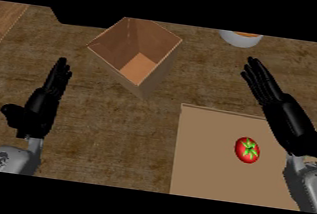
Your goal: Pick the tomato from the tray and place it in the cardboard box
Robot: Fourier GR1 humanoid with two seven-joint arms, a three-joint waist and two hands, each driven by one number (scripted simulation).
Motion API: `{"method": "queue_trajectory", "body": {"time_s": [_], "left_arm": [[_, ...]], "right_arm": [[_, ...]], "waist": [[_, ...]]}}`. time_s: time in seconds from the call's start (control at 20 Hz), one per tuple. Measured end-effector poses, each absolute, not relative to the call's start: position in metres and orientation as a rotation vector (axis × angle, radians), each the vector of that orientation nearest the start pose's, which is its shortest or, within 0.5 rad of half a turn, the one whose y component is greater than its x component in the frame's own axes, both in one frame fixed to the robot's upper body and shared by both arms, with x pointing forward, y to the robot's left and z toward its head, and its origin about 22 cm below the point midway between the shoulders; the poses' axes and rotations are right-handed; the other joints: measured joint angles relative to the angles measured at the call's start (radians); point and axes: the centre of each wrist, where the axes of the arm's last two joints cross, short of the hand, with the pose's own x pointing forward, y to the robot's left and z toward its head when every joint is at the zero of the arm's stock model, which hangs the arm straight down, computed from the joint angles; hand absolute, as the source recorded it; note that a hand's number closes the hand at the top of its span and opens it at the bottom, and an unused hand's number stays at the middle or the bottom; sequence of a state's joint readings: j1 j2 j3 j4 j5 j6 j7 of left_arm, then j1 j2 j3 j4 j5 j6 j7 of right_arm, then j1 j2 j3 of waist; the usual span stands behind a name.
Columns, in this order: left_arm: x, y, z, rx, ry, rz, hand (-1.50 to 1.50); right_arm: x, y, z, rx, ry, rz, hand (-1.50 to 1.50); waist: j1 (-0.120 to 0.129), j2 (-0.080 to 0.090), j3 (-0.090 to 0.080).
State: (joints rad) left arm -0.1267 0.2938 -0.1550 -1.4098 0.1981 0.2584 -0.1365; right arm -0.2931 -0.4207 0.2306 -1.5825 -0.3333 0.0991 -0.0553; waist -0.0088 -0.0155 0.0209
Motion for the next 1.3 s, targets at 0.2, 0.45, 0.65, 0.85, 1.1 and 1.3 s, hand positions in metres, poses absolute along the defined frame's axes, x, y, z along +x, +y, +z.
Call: {"method": "queue_trajectory", "body": {"time_s": [0.2,0.45,0.65,0.85,1.1,1.3], "left_arm": [[0.275,0.263,0.021,0.18,-1.7,-0.181,0.0],[0.282,0.267,0.044,0.153,-1.748,-0.404,0.0],[0.286,0.267,0.054,0.116,-1.761,-0.487,0.0],[0.293,0.26,0.064,0.091,-1.762,-0.523,0.0],[0.293,0.263,0.065,0.088,-1.764,-0.533,0.0],[0.29,0.268,0.066,0.092,-1.751,-0.537,0.0]], "right_arm": [[0.304,-0.28,0.125,0.279,-1.895,0.471,-1.5],[0.311,-0.345,0.18,0.129,-1.982,0.686,-1.5],[0.312,-0.389,0.176,0.086,-2.025,0.815,-1.5],[0.312,-0.403,0.177,-0.001,-2.073,0.995,-1.5],[0.311,-0.404,0.182,-0.154,-2.037,1.252,-1.5],[0.305,-0.391,0.185,-0.23,-1.907,1.524,-1.5]], "waist": [[0.0,0.008,-0.012],[0.001,0.016,-0.016],[0.016,0.022,-0.017],[0.024,0.025,-0.017],[0.028,0.023,-0.018],[0.026,0.019,-0.02]]}}
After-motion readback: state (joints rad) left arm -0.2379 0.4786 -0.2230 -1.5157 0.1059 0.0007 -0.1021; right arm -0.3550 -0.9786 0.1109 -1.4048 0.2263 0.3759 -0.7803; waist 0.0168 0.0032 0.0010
